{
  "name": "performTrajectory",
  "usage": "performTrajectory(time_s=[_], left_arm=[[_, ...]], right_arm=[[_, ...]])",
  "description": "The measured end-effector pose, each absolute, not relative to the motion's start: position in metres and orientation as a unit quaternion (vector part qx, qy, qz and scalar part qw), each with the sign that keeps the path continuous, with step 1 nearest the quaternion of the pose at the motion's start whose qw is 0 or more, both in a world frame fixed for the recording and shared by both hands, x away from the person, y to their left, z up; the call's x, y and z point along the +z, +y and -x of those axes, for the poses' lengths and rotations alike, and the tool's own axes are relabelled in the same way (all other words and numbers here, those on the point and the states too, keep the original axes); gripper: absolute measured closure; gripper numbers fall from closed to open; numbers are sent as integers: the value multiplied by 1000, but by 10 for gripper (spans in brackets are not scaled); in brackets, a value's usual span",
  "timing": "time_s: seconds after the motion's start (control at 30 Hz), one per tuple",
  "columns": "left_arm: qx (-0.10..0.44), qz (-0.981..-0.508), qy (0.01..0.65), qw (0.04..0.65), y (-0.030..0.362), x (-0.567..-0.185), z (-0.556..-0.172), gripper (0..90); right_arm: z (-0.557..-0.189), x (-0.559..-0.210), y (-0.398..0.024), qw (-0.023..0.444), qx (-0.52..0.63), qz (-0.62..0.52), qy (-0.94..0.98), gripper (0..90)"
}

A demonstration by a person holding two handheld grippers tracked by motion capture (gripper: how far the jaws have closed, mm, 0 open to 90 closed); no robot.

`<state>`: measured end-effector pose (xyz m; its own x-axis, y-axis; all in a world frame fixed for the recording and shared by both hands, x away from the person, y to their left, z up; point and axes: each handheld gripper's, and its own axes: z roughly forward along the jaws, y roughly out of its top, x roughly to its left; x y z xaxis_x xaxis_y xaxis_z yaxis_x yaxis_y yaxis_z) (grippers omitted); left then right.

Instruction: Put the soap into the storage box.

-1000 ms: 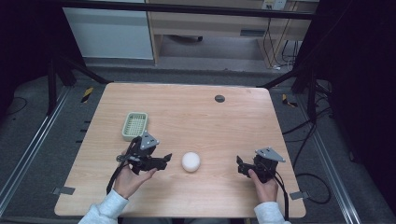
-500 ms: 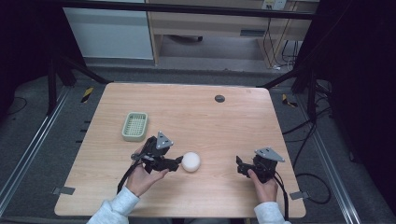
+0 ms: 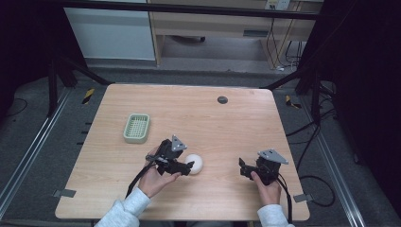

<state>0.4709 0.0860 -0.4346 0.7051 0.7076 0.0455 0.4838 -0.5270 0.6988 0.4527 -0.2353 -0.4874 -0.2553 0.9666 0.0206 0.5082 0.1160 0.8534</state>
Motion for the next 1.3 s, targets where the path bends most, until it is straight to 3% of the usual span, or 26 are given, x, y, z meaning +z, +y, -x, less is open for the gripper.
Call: performTrajectory(time_s=[1.3], left_arm=[[136, -884, 347, 281, 49, -468, -489, 178]], right_arm=[[-453, -487, -234, 285, 395, -535, 691, 36]])
